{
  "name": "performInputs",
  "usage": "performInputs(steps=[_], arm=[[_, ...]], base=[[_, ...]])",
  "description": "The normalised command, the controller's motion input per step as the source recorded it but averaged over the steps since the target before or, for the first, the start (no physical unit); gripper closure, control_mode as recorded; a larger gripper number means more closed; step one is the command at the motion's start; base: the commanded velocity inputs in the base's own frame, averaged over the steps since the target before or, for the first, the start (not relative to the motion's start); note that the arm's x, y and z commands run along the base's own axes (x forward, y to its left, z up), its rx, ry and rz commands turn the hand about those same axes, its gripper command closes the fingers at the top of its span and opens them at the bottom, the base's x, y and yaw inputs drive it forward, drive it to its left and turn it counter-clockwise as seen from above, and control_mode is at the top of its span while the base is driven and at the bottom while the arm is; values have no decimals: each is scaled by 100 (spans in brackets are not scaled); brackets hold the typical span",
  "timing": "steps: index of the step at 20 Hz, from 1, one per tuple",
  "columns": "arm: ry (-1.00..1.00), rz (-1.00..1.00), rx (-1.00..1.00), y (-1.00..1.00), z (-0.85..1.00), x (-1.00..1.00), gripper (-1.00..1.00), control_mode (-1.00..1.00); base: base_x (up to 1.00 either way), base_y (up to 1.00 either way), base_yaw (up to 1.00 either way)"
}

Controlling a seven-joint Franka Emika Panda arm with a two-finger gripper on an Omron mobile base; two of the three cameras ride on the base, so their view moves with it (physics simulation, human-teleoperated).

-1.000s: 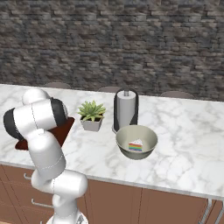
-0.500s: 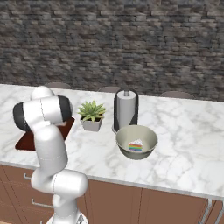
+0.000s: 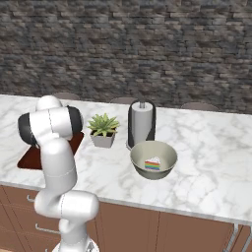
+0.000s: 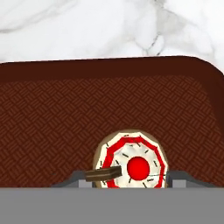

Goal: Place the bowl with cake and the cupcake onto the tray.

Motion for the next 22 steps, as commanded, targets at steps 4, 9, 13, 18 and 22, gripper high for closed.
performInputs(steps=[4, 9, 13, 18, 22], arm=[[0, 0, 0, 0, -1, 7, -100, -100], [-1, 0, 0, 0, 0, 0, -100, -100], [-1, 0, 0, 0, 0, 0, -100, -100], [-3, 0, 0, 0, 13, 0, -100, -100], [-6, 0, 0, 0, 40, 0, -100, -100]], base=[[0, 0, 0], [0, 0, 0], [0, 0, 0], [0, 0, 0], [0, 0, 0]])
